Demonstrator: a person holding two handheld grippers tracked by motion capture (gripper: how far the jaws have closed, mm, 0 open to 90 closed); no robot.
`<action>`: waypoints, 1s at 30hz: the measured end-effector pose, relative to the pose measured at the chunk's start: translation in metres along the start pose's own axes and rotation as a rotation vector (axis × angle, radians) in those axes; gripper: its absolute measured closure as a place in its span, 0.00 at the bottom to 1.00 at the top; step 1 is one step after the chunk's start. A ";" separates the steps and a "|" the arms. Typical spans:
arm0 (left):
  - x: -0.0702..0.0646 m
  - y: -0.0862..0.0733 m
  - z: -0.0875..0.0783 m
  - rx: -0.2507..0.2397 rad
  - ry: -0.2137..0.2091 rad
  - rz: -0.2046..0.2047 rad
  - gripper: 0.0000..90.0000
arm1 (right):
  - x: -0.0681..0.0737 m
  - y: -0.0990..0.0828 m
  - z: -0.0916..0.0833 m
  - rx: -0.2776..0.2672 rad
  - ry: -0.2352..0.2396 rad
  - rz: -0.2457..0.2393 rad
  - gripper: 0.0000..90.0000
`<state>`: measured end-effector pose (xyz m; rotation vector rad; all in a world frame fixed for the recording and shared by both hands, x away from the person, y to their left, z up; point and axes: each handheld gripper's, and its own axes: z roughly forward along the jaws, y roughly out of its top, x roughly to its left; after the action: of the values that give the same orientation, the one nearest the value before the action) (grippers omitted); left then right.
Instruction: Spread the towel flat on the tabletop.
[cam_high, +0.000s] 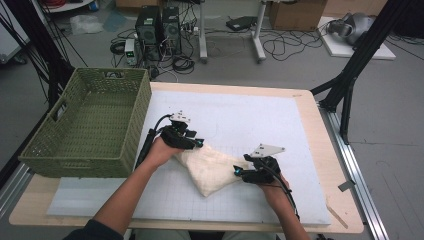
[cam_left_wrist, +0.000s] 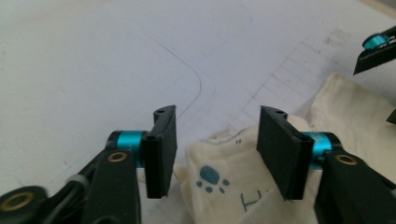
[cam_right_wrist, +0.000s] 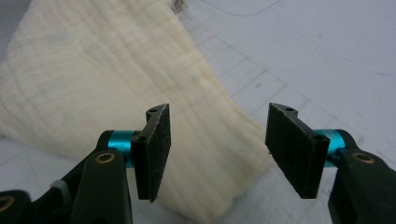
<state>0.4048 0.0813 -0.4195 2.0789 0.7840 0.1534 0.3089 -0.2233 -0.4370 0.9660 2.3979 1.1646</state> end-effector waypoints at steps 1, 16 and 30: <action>0.000 -0.001 0.001 0.011 -0.001 0.008 0.66 | 0.001 0.001 0.004 0.010 0.005 -0.003 0.45; 0.008 0.001 -0.012 -0.075 0.100 -0.004 1.00 | 0.004 0.000 0.004 0.054 0.050 -0.045 0.95; 0.007 0.000 -0.003 -0.080 0.079 -0.047 0.60 | -0.019 -0.006 -0.034 -0.038 -0.072 -0.024 0.94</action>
<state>0.4092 0.0876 -0.4195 1.9871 0.8595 0.2382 0.3022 -0.2580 -0.4206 0.9491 2.3162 1.1427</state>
